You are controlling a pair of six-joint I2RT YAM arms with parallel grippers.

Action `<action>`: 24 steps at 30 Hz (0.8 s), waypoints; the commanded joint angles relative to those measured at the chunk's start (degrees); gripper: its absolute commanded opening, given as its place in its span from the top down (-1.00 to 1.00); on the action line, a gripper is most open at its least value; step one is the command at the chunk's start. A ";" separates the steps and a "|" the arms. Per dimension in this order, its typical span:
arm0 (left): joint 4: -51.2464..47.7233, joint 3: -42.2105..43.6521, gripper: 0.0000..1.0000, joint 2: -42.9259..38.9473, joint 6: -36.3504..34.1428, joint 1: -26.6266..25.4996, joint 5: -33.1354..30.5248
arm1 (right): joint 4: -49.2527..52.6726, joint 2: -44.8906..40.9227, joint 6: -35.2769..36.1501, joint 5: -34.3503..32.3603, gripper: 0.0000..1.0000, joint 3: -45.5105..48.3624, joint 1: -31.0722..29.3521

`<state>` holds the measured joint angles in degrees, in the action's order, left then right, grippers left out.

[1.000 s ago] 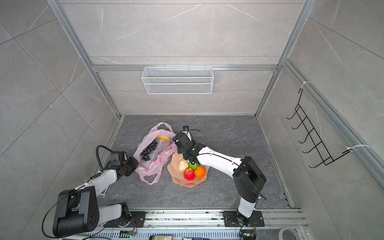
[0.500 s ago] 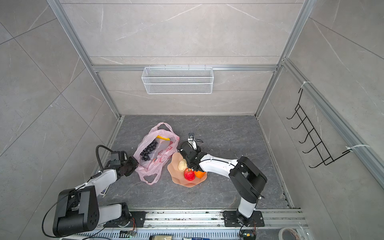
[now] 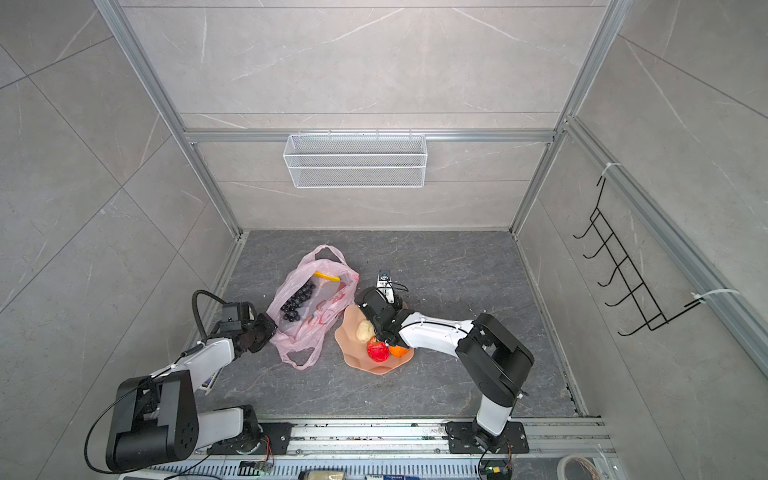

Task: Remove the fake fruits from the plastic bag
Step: 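Lift the yellow pear out and lower it into the pink bowl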

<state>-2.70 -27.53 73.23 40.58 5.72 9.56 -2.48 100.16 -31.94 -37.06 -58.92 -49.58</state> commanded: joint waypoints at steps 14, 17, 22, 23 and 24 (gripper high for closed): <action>0.50 -1.87 1.00 -0.36 -1.29 -0.26 -0.70 | 0.03 -0.26 -0.86 0.34 -0.25 0.17 -1.05; 0.41 -1.82 1.00 -0.46 -1.38 -0.25 -0.70 | 0.53 -0.86 -0.98 0.32 -0.34 0.12 -1.09; 0.40 -1.88 1.00 -0.29 -1.42 -0.23 -0.73 | 3.40 -4.31 -1.02 0.78 -0.53 -0.76 -0.66; 0.36 -1.91 1.00 -0.28 -1.39 -0.17 -0.69 | 3.92 -5.13 -1.09 1.44 -0.56 -0.81 -0.46; 0.40 -1.90 1.00 -0.28 -1.42 -0.19 -0.69 | 4.29 -6.08 -1.02 2.48 -0.59 -0.90 0.04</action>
<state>-2.72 -27.53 73.23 40.51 5.72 9.19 -0.49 98.10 -32.60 -35.81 -58.89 -50.13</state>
